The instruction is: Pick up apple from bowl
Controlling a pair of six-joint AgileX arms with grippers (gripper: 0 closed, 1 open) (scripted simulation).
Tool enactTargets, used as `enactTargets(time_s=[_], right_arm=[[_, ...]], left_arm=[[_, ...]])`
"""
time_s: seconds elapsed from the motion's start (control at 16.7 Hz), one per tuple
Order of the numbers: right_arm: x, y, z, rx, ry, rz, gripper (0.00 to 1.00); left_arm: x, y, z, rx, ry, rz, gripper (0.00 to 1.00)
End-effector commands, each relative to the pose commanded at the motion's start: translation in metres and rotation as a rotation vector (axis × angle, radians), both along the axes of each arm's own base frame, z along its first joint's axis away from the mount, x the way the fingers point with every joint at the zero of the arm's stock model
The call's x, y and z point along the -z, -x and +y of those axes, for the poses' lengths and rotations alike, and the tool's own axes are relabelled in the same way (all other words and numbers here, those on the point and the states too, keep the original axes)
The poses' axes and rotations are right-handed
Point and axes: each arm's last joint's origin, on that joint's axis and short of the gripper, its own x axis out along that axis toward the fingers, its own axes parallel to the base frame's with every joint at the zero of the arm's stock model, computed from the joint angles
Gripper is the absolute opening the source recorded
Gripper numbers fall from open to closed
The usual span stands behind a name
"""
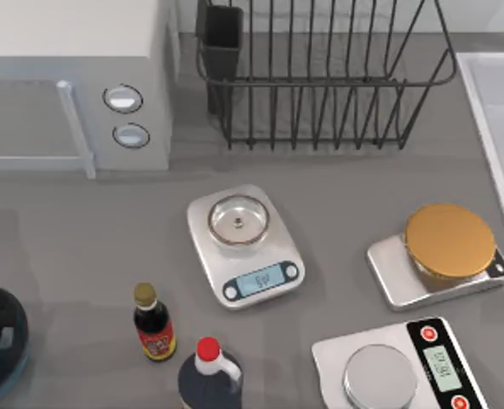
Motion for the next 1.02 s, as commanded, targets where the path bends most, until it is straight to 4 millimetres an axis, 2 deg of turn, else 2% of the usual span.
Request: enactTargets(time_s=[0.06, 0.12, 0.3, 0.48, 0.6, 0.72, 0.84, 1.02], right_arm=[[0.000, 0.000, 0.000, 0.000, 0.000, 0.000, 1.00], [0.000, 0.000, 0.000, 0.000, 0.000, 0.000, 1.00], [0.000, 0.000, 0.000, 0.000, 0.000, 0.000, 1.00], [0.000, 0.000, 0.000, 0.000, 0.000, 0.000, 1.00], [0.000, 0.000, 0.000, 0.000, 0.000, 0.000, 1.00], [0.000, 0.000, 0.000, 0.000, 0.000, 0.000, 1.00], [0.000, 0.000, 0.000, 0.000, 0.000, 0.000, 1.00], [0.000, 0.000, 0.000, 0.000, 0.000, 0.000, 1.00]], left_arm=[[0.000, 0.000, 0.000, 0.000, 0.000, 0.000, 0.00], [-0.011, -0.002, 0.000, 0.000, -0.010, -0.027, 0.00], [-0.018, -0.007, 0.000, 0.001, -0.009, -0.022, 0.00], [-0.045, -0.022, 0.003, 0.001, -0.008, -0.012, 0.00], [-0.077, -0.033, 0.005, 0.001, -0.007, -0.007, 0.00], [-0.118, -0.040, 0.006, 0.001, -0.006, 0.002, 0.00], [-0.161, -0.038, 0.006, 0.001, -0.004, 0.013, 0.00], [-0.218, -0.024, 0.003, 0.001, -0.006, 0.003, 0.00]])
